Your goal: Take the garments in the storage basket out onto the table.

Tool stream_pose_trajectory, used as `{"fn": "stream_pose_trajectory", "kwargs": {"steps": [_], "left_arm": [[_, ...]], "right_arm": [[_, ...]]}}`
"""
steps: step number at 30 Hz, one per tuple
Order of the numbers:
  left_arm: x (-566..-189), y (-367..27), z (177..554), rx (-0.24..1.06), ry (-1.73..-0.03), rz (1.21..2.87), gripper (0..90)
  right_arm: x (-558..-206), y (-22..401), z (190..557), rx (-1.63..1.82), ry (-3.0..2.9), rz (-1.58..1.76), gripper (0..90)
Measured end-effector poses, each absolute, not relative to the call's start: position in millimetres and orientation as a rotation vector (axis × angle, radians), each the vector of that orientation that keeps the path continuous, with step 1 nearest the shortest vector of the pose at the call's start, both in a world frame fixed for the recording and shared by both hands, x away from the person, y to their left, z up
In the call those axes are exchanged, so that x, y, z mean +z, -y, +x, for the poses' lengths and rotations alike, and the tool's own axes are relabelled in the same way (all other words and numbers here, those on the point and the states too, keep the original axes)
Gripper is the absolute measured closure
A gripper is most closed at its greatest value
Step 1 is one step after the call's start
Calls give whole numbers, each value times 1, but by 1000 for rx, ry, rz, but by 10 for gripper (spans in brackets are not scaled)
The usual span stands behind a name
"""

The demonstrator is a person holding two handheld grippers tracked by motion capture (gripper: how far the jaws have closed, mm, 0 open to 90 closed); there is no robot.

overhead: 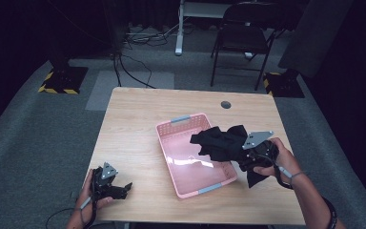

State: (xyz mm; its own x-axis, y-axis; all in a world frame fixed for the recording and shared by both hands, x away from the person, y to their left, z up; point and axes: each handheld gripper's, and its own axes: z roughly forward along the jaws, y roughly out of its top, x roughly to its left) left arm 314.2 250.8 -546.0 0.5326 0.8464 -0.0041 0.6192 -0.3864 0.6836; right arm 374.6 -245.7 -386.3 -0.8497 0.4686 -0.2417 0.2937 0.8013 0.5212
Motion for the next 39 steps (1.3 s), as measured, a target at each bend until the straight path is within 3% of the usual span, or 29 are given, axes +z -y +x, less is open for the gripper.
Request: {"fn": "stream_pose_trajectory", "kwargs": {"steps": [39], "left_arm": [[-546,-251,314,462,-1182,2136,0]], "right_arm": [[-396,326,371,699,-2548,829,410]]}}
